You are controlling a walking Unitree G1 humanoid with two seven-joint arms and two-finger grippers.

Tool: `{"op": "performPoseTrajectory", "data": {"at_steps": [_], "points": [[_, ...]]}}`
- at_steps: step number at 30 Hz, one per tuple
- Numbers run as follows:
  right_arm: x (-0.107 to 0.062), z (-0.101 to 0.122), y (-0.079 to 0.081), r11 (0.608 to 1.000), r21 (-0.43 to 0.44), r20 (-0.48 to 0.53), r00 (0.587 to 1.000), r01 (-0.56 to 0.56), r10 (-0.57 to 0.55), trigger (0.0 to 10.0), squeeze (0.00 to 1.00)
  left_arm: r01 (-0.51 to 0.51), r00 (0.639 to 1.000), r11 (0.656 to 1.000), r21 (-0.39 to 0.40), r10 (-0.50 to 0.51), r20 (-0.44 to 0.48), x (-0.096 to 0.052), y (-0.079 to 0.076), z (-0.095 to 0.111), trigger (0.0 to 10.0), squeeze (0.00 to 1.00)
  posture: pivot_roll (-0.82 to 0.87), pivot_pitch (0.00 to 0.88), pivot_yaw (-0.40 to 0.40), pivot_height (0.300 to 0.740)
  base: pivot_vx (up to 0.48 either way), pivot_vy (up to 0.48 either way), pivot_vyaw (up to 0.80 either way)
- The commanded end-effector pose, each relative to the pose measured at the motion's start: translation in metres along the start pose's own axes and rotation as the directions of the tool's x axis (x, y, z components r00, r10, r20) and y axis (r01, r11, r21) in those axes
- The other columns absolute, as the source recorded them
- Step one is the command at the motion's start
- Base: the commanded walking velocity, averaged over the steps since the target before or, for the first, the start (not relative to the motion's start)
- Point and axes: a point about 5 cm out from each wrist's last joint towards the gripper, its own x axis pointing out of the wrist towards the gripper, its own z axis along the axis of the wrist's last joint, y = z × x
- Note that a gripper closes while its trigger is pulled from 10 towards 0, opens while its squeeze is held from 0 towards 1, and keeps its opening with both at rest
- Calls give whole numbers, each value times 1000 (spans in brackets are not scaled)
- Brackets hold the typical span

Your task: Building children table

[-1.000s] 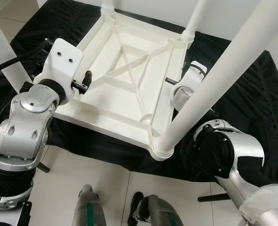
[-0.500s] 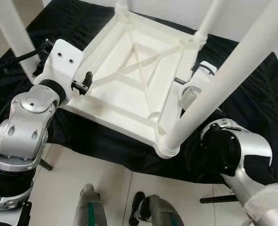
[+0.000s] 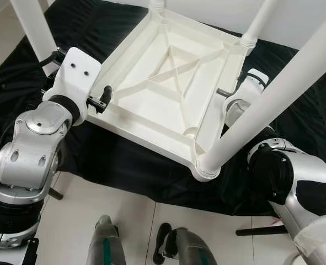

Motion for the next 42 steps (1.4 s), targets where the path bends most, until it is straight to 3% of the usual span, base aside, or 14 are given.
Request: {"op": "performPoseTrajectory", "data": {"at_steps": [1,9,10,12,13,19,20,23,28,32,33,36,42], "points": [[0,26,-1,996,-76,191,979,-55,68,10000,1000,-9,1000,1000,-11,8,-19,-1,-1,-3,10000,0,196,210,-104,740,0,0,0],[-4,21,-15,996,-61,298,952,-62,78,10000,1000,-17,1000,1000,-11,17,-11,-1,0,-2,10000,0,194,199,-108,740,0,0,0],[-7,20,-24,990,-26,357,924,-139,139,10000,196,-16,1000,1000,-16,16,2,0,1,-1,10000,0,191,195,-107,740,0,0,0],[-8,19,-27,985,-27,378,910,-170,168,10000,196,-14,1000,1000,-19,14,7,0,1,-1,10000,0,185,190,-104,740,0,0,0],[-10,16,-31,978,-3,392,900,-207,192,10000,0,-9,1000,1000,-27,9,18,1,1,0,10000,0,179,186,-102,740,0,0,0],[-20,2,-42,962,-16,456,855,-271,248,10000,0,30,998,999,-35,-28,56,4,-4,1,10000,0,166,171,-99,740,0,0,0],[-26,-6,-50,953,-39,478,832,-301,282,10000,0,48,998,999,-15,-47,48,6,-8,-6,10000,0,154,163,-95,740,0,0,0],[-30,-9,-54,950,-49,488,823,-307,291,10000,0,57,998,998,-30,-56,37,8,-10,-11,10000,0,150,159,-92,740,0,0,0],[-63,-20,-65,889,-121,541,722,-441,431,10000,0,73,997,997,-7,-73,-19,19,-17,-34,10000,0,116,138,-64,740,0,0,0],[-75,-23,-70,875,-127,546,704,-467,455,10000,0,77,997,997,11,-77,-22,23,-17,-38,10000,0,111,135,-59,740,0,0,0],[-87,-25,-72,869,-165,552,687,-466,473,10000,0,84,996,996,13,-84,-10,27,-18,-39,10000,0,100,131,-47,740,0,0,0],[-91,-25,-72,868,-179,554,681,-464,478,10000,0,88,996,996,7,-88,-3,29,-18,-39,10000,0,100,131,-47,740,0,0,0],[-116,-30,-67,836,-196,544,652,-513,528,10000,0,107,992,990,-87,-99,83,34,-22,-32,10000,0,81,117,-49,740,0,0,0]]}}
